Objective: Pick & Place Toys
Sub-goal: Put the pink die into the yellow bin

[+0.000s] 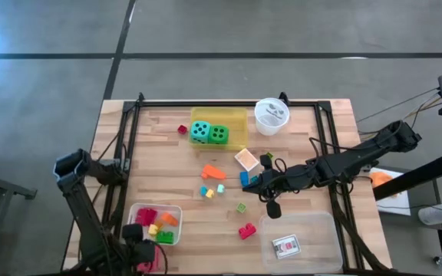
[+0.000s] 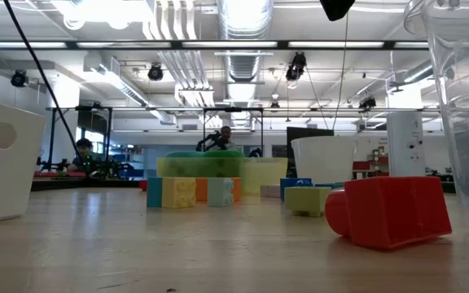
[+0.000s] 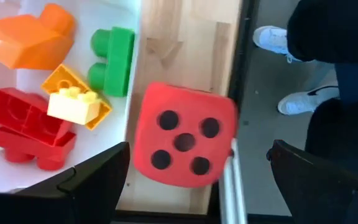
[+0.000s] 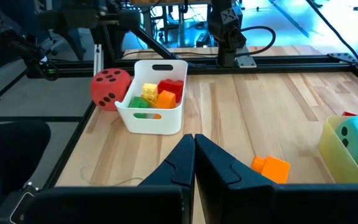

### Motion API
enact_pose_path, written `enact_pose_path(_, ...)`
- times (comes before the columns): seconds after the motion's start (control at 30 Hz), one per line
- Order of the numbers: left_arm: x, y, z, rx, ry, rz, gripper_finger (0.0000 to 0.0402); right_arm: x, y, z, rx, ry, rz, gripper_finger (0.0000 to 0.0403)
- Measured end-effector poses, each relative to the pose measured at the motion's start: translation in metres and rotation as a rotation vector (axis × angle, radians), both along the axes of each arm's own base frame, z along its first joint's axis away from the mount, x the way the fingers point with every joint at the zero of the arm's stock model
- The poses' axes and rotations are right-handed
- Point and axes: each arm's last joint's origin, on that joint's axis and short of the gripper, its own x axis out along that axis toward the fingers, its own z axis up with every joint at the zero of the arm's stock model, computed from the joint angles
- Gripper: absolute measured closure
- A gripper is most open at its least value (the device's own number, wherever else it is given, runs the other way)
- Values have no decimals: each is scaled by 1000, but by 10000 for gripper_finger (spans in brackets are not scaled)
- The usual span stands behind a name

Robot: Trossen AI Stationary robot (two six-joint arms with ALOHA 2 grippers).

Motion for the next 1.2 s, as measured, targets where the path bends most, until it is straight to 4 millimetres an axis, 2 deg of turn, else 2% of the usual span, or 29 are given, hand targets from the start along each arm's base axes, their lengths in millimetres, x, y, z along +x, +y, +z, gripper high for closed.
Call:
enact_pose_path(0.1,4,-8,4,37,16,-15,29,0,0,0,0,0,0,394)
enact_pose_path(0.3,4,-18,-9,67,32,-32,29,0,0,0,0,0,-1,394)
enact_pose_path(0.6,0,-15,-35,102,46,-32,29,0,0,0,0,0,0,394)
enact_pose_path(1.2,-1,-12,-57,85,26,-29,29,0,0,0,0,0,0,394)
